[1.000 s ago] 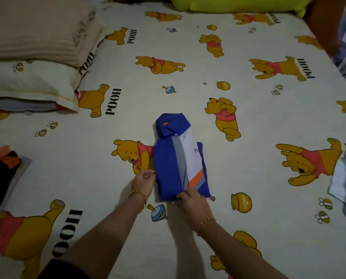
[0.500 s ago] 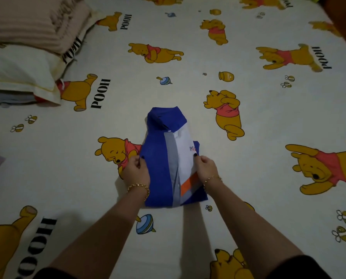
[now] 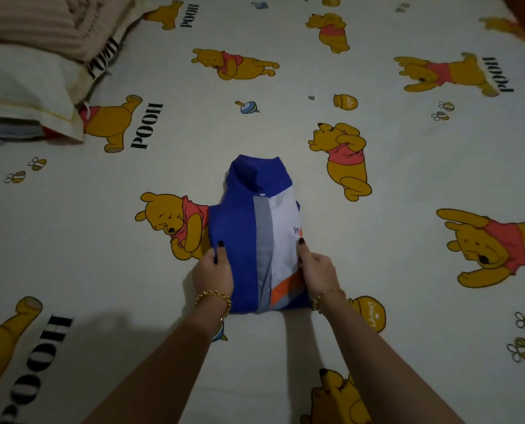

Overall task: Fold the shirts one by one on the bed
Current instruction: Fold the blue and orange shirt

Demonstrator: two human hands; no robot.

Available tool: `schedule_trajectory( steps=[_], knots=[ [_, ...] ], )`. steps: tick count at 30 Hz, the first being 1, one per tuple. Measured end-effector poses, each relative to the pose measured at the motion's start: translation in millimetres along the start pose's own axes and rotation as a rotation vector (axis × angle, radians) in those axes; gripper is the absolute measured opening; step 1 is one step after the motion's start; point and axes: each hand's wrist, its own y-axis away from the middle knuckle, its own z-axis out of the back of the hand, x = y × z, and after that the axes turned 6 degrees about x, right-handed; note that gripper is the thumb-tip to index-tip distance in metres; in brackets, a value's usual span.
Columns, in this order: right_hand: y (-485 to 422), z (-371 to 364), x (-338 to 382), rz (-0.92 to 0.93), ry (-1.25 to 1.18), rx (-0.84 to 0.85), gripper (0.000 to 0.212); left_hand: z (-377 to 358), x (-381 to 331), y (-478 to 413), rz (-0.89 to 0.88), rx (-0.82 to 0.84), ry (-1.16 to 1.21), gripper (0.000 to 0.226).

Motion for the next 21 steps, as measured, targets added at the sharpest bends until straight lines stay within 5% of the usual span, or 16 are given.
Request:
schedule_trajectory(
  steps=[4, 9, 13, 16, 21],
  knots=[
    [-6, 3, 8, -0.028, -0.26, 0.133, 0.021, 3, -1, 2, -0.098, -0.035, 0.071, 0.036],
    [-9, 4, 28, -0.048, -0.411, 0.119, 0.017, 3, -8, 2, -0.225, -0.124, 0.176, 0.029],
    [1, 6, 15, -0.224, -0.5, 0.257, 0.025, -1, 8, 9, -0.046, -0.113, 0.102, 0.037],
    [7, 2, 5, -0.259, -0.457, 0.297, 0.033, -3, 25, 17, 0.016, -0.093, 0.004, 0.041],
    [15, -6, 14, -0.127, -0.176, 0.148, 0.026, 2, 23, 24, -0.182, -0.211, 0.022, 0.032]
  ],
)
